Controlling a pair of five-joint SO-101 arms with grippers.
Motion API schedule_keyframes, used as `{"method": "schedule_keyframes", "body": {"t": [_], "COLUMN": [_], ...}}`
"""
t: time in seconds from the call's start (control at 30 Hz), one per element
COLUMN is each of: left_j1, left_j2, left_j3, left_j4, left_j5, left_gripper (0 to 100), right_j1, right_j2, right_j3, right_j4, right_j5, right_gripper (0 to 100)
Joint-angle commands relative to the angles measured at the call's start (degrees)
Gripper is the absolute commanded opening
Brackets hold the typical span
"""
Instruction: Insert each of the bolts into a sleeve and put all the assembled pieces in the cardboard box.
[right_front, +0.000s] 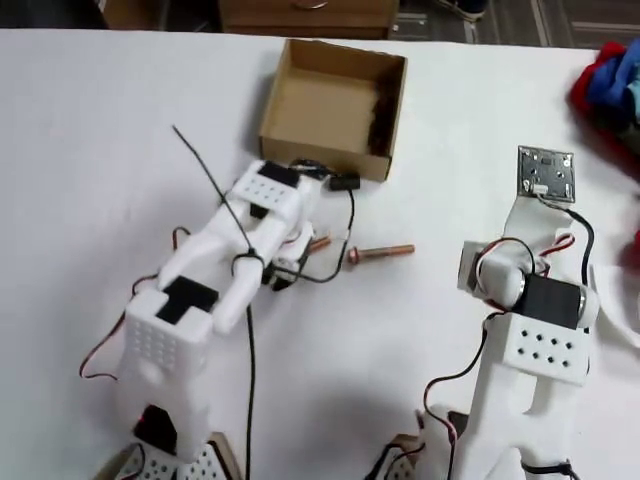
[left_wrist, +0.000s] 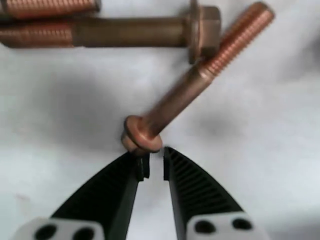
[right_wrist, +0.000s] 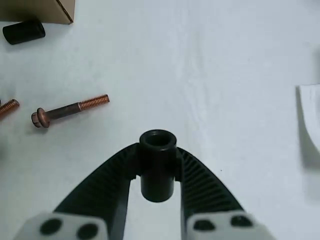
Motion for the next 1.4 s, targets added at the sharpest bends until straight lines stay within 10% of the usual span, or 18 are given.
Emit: {"method": "schedule_keyframes", "body": {"t": [0.0, 0.23, 0.53, 1.13, 1.37], "left_j1": [0.1, 0.0, -1.3, -2.7, 0.4], "left_j2": [-0.4, 0.4, 7.5, 17.3, 16.1], "left_j3": [-8.6, -17.0, -16.6, -30.9, -37.7], "left_j4": [7.1, 10.9, 0.3, 7.5, 17.8], "left_j5": [1.3, 21.5, -3.9, -11.2, -3.8], "left_gripper": [8, 8, 8, 11, 14], "right_j1": [0.6, 0.6, 0.9, 0.9, 1.2], "right_j2": [-1.8, -1.8, -1.8, -1.8, -1.9], "right_j3": [-0.7, -0.7, -0.7, -0.8, -0.9], "right_j4": [0.0, 0.0, 0.1, -0.1, -1.0], "right_j5": [0.4, 0.4, 0.4, 0.4, 0.4], "right_gripper": [2.2, 2.2, 2.2, 2.2, 2.2]}}
